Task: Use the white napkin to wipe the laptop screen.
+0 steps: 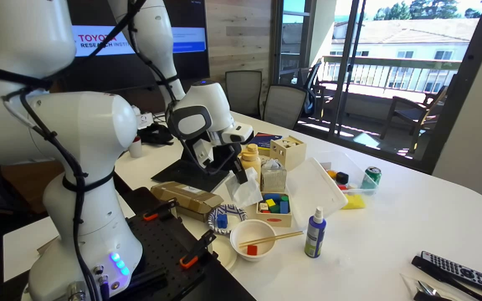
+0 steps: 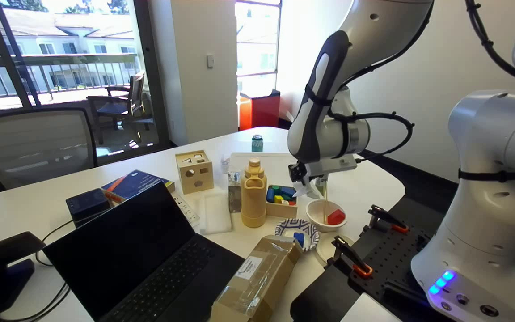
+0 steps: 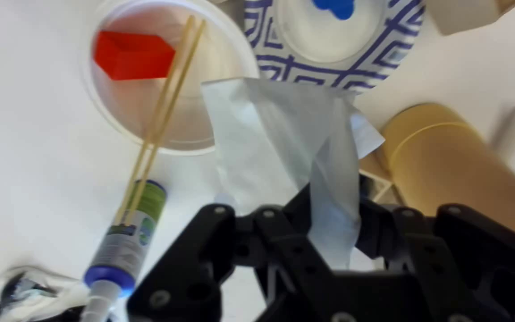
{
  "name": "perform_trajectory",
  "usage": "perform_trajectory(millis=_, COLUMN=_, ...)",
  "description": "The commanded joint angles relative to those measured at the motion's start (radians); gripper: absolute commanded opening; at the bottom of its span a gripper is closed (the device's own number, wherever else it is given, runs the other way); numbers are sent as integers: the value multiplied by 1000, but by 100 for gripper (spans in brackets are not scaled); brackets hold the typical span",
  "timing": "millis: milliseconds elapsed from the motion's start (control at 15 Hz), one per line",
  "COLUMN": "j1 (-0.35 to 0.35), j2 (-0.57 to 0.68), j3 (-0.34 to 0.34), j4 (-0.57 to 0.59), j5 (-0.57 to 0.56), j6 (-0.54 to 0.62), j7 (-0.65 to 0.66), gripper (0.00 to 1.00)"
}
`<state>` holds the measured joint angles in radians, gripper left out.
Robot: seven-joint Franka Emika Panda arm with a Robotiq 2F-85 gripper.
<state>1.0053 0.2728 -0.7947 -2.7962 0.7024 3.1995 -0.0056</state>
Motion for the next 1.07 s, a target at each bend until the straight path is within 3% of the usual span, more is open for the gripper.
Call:
perform_trajectory(millis=0, j1=-70, j2=31, j3=-81, j4=0, j5=147, j6=-43, j7=-105, gripper=3)
perform_trajectory(millis=267, j1=-154, j2=75, j3=-138, j4=0, j5=236, j6=-81, j7=-210, gripper=3)
perform_trajectory(millis=600, j1=-328, j2=98, j3=-86, j4=0, j5=252, j6=-80, j7=-273, gripper=3)
perform_trajectory(millis=800, j1=-486, j2=76, j3=16, j4=15, j5=239, j6=-36, j7=-309, gripper=3)
perform_trajectory(millis=1000, j1=-695, j2=88, j3=189, j4=85, j5=249, j6=-29, j7=-360, gripper=3)
